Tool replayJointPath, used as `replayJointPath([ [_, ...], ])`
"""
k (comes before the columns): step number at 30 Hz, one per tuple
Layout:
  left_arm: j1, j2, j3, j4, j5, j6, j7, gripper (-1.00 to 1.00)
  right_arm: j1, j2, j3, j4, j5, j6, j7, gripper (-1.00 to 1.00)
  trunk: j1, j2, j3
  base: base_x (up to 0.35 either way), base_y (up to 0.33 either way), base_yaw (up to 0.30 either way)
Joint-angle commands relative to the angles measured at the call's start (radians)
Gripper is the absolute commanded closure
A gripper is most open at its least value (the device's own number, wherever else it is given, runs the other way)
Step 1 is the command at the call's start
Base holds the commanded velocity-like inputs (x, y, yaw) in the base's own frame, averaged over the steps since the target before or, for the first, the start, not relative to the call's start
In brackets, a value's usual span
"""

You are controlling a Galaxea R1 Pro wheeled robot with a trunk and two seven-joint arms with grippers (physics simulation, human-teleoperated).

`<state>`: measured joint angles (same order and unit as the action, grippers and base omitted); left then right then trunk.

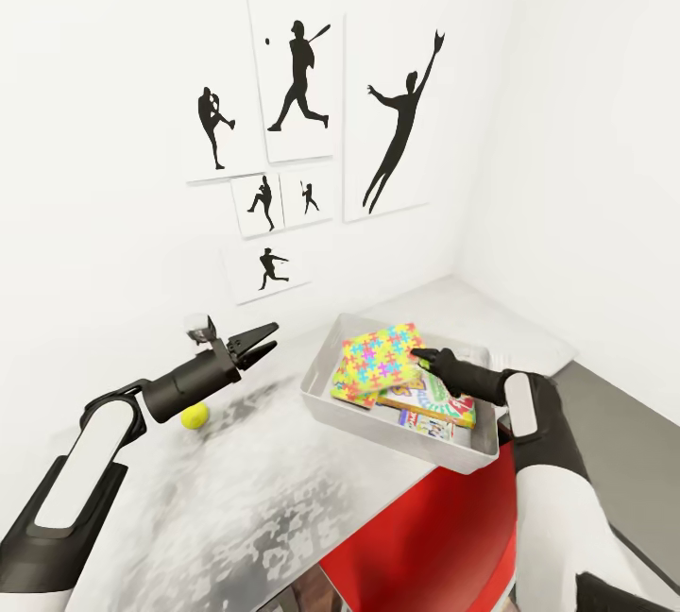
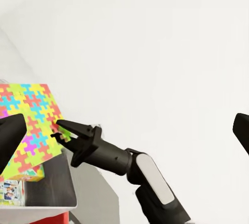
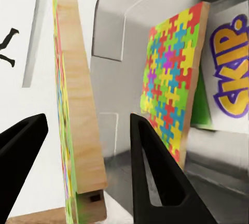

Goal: Put all the toys in the child's room - the three board games (two on the bed and one on the table), the two jigsaw puzzles on the table, and the tennis ball on the table - inside the toy box on the table in the child's room.

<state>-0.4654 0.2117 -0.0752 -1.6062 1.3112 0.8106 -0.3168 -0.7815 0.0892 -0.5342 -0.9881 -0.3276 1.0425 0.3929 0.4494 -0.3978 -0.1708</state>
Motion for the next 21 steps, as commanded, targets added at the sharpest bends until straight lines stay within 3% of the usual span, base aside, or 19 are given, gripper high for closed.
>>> replayJointPath([
  [1,-0.001,0.001,-0.001,0.0,0.001,0.002,-0.002,-1.0,-0.007,0.003,-0.005,0.018,-0.002,0.005,0.006,1.0,0.001,-0.002,-0.002,0.0,0.0,0.0],
  [8,-0.001,0.0,-0.001,0.0,0.0,0.002,-0.001,-1.0,-0.026,0.009,-0.007,0.108,-0.061,0.005,-0.008,1.0,0.001,-0.002,-0.002,0.0,0.0,0.0],
  [17,-0.002,-0.002,-0.003,0.0,0.001,0.002,0.001,-1.0,-0.042,0.007,-0.01,0.132,-0.077,0.005,-0.011,1.0,0.001,-0.002,-0.002,0.0,0.0,0.0],
  [21,-0.002,-0.003,-0.004,0.0,0.001,0.002,0.002,-1.0,-0.044,0.006,-0.031,0.134,-0.078,0.005,-0.012,1.0,0.001,-0.002,-0.002,0.0,0.0,0.0],
])
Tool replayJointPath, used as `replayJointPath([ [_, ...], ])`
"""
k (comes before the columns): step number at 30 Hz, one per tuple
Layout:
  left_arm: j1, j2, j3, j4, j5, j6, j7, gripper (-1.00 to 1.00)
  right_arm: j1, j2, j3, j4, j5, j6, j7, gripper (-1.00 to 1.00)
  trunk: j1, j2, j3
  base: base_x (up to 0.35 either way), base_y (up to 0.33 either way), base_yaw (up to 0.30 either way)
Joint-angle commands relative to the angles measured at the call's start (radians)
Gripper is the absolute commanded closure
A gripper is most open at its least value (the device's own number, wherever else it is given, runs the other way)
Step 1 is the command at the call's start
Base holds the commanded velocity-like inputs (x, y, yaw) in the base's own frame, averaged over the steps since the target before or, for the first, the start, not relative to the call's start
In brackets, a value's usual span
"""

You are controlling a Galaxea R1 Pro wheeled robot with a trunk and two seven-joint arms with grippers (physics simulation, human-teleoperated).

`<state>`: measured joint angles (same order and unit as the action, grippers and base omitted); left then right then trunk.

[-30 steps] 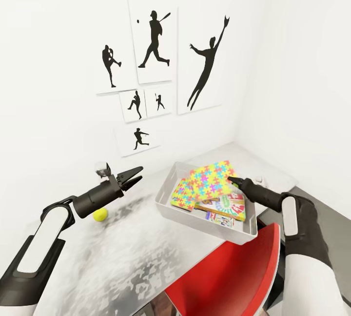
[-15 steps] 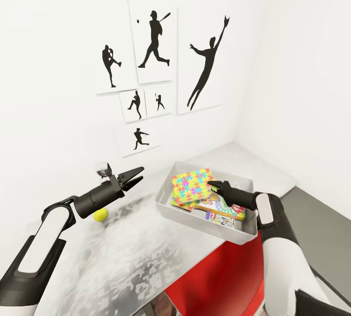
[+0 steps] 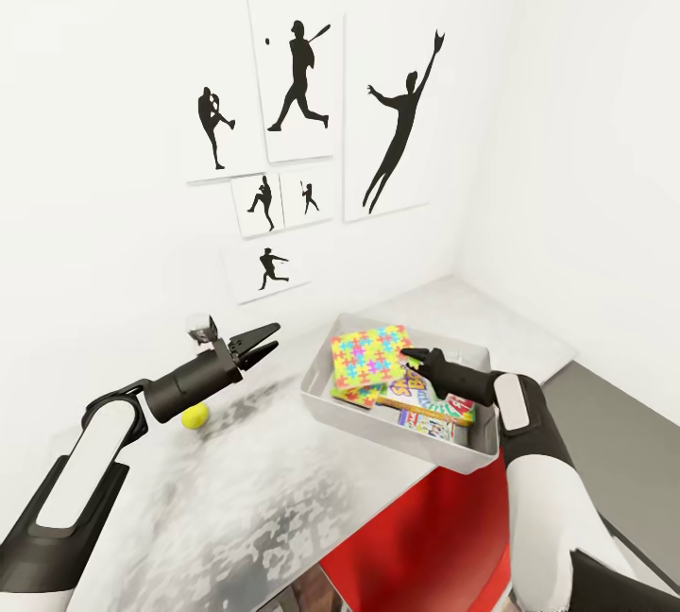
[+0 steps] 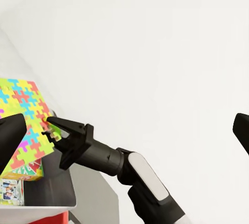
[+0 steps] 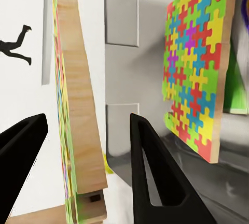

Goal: Put all the toys in the child's room - the three board games (two on the bed and one on the table), the two jigsaw puzzles on the table, and the tennis ball on the table - inside the toy box on the table in the child's room.

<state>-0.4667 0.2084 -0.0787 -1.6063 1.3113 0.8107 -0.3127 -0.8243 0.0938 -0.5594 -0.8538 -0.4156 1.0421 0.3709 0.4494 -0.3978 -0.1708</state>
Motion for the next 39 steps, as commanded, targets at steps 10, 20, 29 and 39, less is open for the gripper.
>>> replayJointPath([
  [10,-0.001,0.0,-0.001,0.0,0.0,0.002,-0.002,-1.0,-0.014,-0.002,-0.035,0.001,0.009,0.005,-0.043,1.0,0.001,-0.002,-0.002,0.0,0.0,0.0],
  [20,-0.001,0.0,-0.001,0.0,0.0,0.002,-0.002,-1.0,-0.021,-0.004,-0.042,0.003,0.009,0.005,-0.067,1.0,0.001,-0.002,-0.007,0.0,0.0,0.0],
  [29,-0.001,0.002,0.0,0.0,0.0,0.003,-0.002,-1.0,-0.043,-0.003,-0.044,0.051,0.009,-0.044,-0.092,1.0,0.001,-0.002,-0.02,0.0,0.0,0.0],
  [39,-0.001,0.002,0.0,0.0,0.0,0.008,-0.002,-1.0,-0.062,-0.006,-0.045,0.086,0.008,-0.056,-0.104,1.0,0.001,-0.002,-0.035,0.0,0.0,0.0],
])
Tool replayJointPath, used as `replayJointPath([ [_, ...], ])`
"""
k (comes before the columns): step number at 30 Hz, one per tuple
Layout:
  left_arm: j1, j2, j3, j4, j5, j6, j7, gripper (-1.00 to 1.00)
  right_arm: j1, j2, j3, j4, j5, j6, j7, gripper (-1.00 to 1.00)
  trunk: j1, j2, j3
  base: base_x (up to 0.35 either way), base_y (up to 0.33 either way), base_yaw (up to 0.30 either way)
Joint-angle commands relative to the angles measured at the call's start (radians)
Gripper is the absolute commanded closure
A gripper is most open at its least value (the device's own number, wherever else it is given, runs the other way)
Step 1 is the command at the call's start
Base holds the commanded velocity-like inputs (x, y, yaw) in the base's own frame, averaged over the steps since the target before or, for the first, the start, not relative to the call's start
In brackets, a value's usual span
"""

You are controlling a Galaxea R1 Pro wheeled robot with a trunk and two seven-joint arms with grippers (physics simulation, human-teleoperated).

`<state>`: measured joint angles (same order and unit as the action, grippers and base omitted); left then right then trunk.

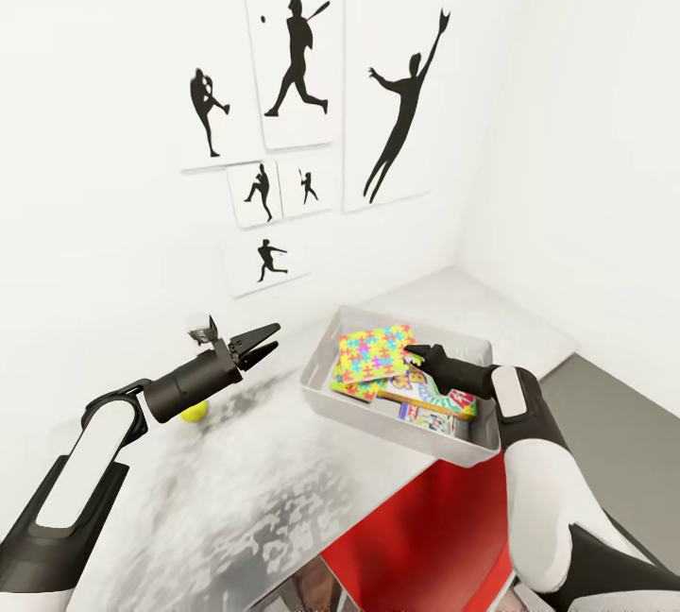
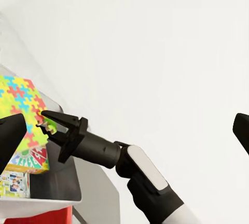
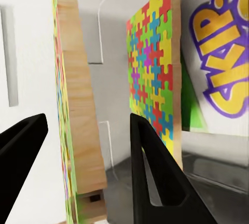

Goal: Put all the toys in the child's room - the three board games (two on the bed and one on the table), the two jigsaw puzzles on the table, and the tennis ball on the table - inside the toy box on the table in the child's room.

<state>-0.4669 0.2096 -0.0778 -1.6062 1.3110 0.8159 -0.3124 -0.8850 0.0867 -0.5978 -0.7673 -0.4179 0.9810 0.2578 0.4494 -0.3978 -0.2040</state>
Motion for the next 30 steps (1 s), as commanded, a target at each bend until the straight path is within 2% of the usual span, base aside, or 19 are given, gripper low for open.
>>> replayJointPath([
  [1,-0.001,0.001,0.0,0.0,0.001,0.003,-0.002,-1.0,-0.005,0.001,-0.006,0.0,0.01,0.005,0.009,1.0,0.001,-0.002,-0.004,0.0,0.0,0.0],
  [12,-0.003,-0.005,-0.002,0.0,0.001,0.003,-0.005,-1.0,-0.032,-0.004,-0.007,0.006,0.01,0.004,0.008,1.0,0.001,-0.002,-0.021,0.0,0.0,0.0],
  [30,-0.006,-0.01,-0.003,0.0,0.001,0.004,-0.006,-1.0,-0.037,-0.004,-0.007,0.006,0.01,0.003,0.008,1.0,0.001,-0.002,-0.05,0.0,0.0,0.0],
])
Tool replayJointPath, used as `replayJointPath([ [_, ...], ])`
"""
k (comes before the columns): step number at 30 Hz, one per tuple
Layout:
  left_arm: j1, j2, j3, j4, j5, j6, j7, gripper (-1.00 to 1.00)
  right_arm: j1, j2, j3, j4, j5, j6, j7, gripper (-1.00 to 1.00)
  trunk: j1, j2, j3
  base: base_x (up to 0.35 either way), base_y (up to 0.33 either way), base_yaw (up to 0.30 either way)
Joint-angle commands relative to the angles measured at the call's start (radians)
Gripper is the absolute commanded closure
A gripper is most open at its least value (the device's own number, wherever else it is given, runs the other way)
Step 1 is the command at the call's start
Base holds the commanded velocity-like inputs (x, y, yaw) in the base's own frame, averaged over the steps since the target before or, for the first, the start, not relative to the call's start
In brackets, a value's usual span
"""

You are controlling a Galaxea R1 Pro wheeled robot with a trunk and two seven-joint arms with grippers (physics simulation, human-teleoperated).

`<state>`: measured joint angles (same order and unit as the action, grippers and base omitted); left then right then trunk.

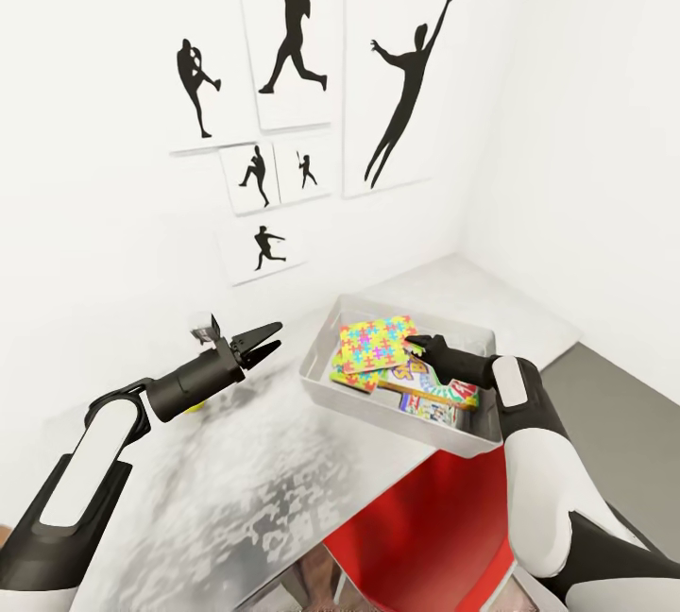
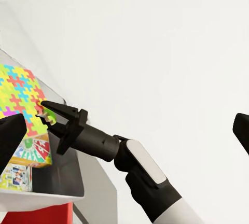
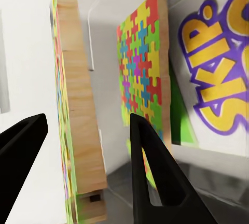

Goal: Put all the toys in the child's room - the three board games (two on the bed and one on the table), the two jigsaw puzzles on the table, and the tennis ball on the table - inside the toy box on the table in the child's room.

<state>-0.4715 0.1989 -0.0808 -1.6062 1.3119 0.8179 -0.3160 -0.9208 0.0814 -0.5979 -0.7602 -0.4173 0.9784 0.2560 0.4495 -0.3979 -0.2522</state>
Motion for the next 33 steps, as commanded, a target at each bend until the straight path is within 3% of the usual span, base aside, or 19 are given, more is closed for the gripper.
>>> replayJointPath([
  [1,-0.001,0.001,0.0,0.0,0.0,0.002,-0.003,-1.0,-0.002,0.001,-0.007,-0.001,0.009,0.005,0.009,1.0,0.001,-0.002,-0.004,0.0,0.0,0.0],
  [33,-0.001,-0.001,-0.002,0.0,0.001,0.003,-0.003,-1.0,-0.025,0.0,-0.007,-0.001,0.011,-0.001,0.008,1.0,0.001,-0.002,-0.055,0.0,0.0,0.0],
])
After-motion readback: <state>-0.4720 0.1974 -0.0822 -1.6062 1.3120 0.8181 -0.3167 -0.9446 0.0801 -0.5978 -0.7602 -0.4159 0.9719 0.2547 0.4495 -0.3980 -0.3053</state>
